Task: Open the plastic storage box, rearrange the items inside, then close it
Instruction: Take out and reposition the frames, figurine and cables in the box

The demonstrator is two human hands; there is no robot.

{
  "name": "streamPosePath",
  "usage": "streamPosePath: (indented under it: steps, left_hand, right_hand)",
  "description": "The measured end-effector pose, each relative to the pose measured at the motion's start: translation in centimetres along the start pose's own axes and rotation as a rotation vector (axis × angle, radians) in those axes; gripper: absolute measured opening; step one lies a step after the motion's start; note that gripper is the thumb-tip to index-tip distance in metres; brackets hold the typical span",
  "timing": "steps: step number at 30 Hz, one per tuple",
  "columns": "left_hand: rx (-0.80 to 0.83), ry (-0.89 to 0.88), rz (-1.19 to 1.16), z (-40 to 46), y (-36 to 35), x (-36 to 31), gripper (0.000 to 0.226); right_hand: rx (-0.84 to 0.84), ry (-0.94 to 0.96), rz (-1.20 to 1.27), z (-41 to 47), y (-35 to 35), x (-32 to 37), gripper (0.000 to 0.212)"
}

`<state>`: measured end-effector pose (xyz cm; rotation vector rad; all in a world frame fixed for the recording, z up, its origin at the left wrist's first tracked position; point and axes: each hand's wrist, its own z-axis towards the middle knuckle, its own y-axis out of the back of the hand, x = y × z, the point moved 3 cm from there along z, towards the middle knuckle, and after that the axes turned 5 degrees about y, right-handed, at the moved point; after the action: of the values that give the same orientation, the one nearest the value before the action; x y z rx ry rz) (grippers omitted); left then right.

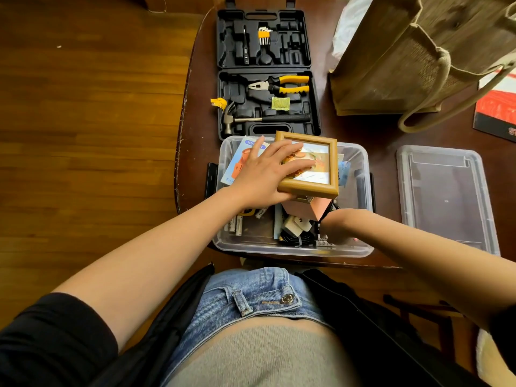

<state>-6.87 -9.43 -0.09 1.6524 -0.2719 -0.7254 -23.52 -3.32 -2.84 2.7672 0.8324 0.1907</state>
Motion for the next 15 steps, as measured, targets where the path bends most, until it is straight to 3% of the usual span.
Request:
streamPosePath:
  steps: [2, 5, 7, 10, 15]
  left_hand:
    - [0.014, -0.018, -0.001, 0.1, 0.1, 0.2, 0.069]
    - [0.055, -0.056, 0.014, 0.2, 0.2, 0.9, 0.075]
    - [0.079, -0.078, 0.012, 0.3, 0.3, 1.2, 0.079]
    - [0.101, -0.093, -0.013, 0.3, 0.5, 1.3, 0.08]
    - [0.113, -0.077, 0.003, 0.3, 0.6, 1.0, 0.08]
  right_hand:
    - [-0.026, 0.062, 0.037, -1.2, 0.8, 0.9, 0.031]
    - [-0.346, 0.262, 0.219, -2.2, 2.8, 3.3, 0.027]
    - [-0.461, 0.312, 0.298, -2.0, 3.9, 5.0, 0.03]
    - [-0.475, 0.279, 0.184, 0.6, 4.7, 7.2, 0.036]
    - [-0.413, 0.062, 0.079, 6.3, 5.9, 8.6, 0.043]
